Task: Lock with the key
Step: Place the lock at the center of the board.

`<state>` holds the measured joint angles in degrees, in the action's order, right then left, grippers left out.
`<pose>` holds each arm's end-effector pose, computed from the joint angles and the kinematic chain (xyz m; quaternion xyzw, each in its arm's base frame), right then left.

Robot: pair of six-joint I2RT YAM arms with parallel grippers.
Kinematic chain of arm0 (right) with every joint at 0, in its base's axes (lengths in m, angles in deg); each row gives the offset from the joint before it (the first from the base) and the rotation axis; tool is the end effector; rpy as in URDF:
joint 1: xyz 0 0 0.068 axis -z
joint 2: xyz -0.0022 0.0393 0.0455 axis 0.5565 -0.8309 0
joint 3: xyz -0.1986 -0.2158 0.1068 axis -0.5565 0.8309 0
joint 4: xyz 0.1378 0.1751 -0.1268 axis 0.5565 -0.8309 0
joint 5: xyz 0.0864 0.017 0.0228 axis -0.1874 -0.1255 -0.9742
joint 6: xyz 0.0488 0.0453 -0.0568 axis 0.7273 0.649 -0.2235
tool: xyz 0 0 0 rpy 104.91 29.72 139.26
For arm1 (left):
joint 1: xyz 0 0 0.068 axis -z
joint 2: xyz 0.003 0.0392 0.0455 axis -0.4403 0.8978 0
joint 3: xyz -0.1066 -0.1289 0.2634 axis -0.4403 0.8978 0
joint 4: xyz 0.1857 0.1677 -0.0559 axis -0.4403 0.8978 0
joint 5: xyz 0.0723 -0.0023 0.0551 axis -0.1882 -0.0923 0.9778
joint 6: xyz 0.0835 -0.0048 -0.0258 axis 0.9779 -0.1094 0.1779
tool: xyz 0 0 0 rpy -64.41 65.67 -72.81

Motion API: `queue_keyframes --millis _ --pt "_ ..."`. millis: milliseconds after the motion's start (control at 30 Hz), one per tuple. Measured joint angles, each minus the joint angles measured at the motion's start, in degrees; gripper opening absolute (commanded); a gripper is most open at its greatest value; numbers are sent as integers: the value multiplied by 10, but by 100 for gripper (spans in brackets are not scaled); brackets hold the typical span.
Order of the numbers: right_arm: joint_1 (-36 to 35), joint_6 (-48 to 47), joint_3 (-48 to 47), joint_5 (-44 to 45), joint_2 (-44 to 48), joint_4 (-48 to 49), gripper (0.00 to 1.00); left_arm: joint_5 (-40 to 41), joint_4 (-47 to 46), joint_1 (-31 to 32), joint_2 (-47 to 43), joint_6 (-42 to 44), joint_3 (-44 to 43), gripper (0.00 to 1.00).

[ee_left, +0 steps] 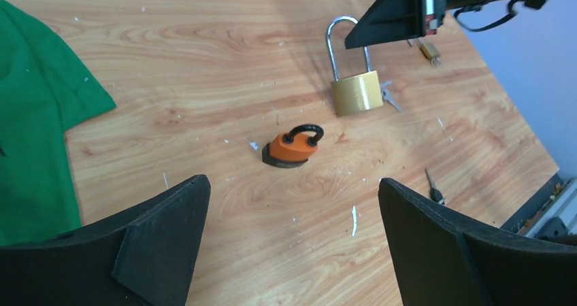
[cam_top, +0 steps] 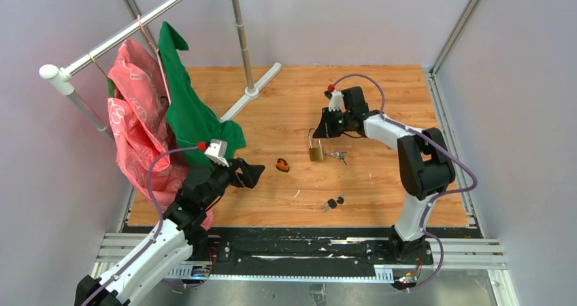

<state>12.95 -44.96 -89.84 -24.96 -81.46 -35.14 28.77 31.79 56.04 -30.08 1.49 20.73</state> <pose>0.3762 0.1882 0.2276 -0.1810 0.8582 0.3615 0.3163 0.1291 -0.0793 0.2217 0.0361 0.7670 -0.3245 0.5524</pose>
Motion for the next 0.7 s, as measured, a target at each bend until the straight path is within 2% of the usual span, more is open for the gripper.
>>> queue_keyframes --millis 67,133,200,233,400,533,567,633,700 --pt "13 1 -27 -21 -31 -4 1 7 -5 -2 -10 -4 2 100" --pt "25 2 -59 -37 -66 -20 12 10 -10 -3 -18 -8 6 100" --pt "31 1 -92 -39 -94 -47 28 13 -14 -4 -24 -10 10 100" --pt "32 -3 -106 -36 -106 -63 33 13 -16 -5 -25 -10 12 100" --pt "32 -31 -166 0 -138 -144 49 16 -19 -5 -29 -10 16 100" --pt "32 -65 -207 70 -133 -209 57 18 -22 -5 -32 -10 16 100" --pt "33 -74 -215 98 -128 -223 58 19 -23 -5 -33 -10 16 100" --pt "35 -89 -220 157 -110 -245 68 19 -23 -5 -35 -10 16 100" --pt "43 -99 -220 229 -85 -269 71 19 -23 -5 -38 -10 16 100"
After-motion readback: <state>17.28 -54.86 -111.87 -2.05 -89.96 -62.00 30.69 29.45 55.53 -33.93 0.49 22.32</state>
